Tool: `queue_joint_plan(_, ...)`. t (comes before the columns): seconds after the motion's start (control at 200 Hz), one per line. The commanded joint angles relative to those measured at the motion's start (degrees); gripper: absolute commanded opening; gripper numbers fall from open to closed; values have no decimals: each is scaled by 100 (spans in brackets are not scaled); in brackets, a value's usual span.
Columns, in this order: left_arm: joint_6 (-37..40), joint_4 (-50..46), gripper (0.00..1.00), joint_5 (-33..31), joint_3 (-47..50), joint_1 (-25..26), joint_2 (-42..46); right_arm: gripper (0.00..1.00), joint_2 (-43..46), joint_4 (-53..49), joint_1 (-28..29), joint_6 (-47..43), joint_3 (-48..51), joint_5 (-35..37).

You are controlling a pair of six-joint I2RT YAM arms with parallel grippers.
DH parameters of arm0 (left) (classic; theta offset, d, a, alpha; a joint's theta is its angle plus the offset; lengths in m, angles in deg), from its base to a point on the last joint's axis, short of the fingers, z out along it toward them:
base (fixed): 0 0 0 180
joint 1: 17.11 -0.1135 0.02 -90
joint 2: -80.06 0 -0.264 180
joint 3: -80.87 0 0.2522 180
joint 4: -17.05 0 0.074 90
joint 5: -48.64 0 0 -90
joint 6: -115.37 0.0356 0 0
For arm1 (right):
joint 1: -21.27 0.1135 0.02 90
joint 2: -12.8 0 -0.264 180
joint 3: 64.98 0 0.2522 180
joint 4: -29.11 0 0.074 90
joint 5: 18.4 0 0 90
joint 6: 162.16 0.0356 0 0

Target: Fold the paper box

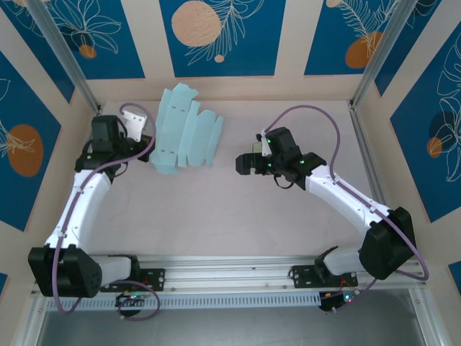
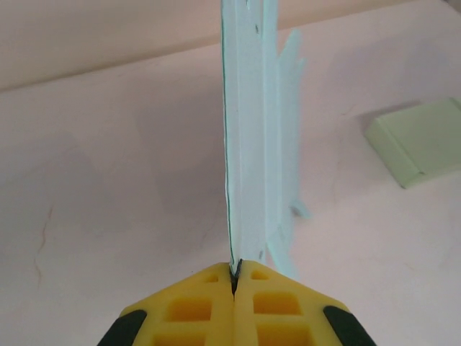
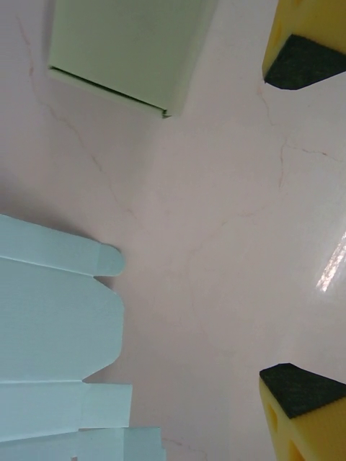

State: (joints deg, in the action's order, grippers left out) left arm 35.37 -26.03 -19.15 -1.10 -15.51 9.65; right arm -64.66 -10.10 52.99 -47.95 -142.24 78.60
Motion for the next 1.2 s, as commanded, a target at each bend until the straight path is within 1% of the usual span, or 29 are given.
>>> queue_joint_plan(0.0, 920, -1463, 0, 859, -846, -30, -30, 100, 201, -278, -32, -514, -478, -303)
queue_joint_plan(0.08, 907, -1914, 0, 1140, -1373, 18, -34, 100, 384, -397, -43, -575, -642, -203)
queue_joint_plan(0.175, 982, -2514, 0, 1463, -1951, 313, -88, 100, 646, -545, -56, -609, -776, -84)
queue_joint_plan(0.26, 1219, -2972, 0, 1232, -2312, 786, -120, 100, 949, -635, -83, -684, -802, -33)
queue_joint_plan(0.33, 1455, -3324, 0, 1104, -2560, 1073, -175, 100, 1213, -714, -119, -805, -808, -106)
queue_joint_plan(0.435, 1998, -3820, 0, 1165, -2849, 1317, -278, 100, 1583, -888, -158, -1098, -831, -410)
queue_joint_plan(0.525, 2629, -4308, 0, 1173, -3176, 1453, -495, 100, 1874, -1005, -180, -1278, -826, -690)
queue_joint_plan(0.61, 3014, -4885, 0, 1067, -3850, 1492, -997, 100, 2070, -1040, -234, -1218, -806, -814)
queue_joint_plan(0.73, 3839, -6087, 0, 1052, -5108, 1552, -2101, 100, 2090, -1052, -480, -995, -744, -1014)
queue_joint_plan(0.86, 4580, -7283, 0, 553, -6168, 1783, -3430, 100, 1825, -1030, -786, -673, -602, -1158)
queue_joint_plan(0.88, 4590, -7300, 0, 464, -6205, 1821, -3584, 100, 1780, -1005, -821, -657, -573, -1211)
queue_joint_plan(0.93, 4921, -7300, 0, 307, -6188, 1898, -3841, 100, 1674, -913, -890, -648, -487, -1321)
queue_joint_plan(1.025, 5350, -7175, 0, 420, -6333, 1936, -4236, 100, 1505, -770, -999, -624, -351, -1489)
queue_joint_plan(1.13, 5318, -6530, 0, 450, -6477, 1987, -4463, 100, 1312, -682, -1158, -457, -241, -1609)
queue_joint_plan(1.195, 5191, -5999, 0, 347, -6465, 2073, -4530, 98, 1175, -607, -1210, -377, -168, -1769)
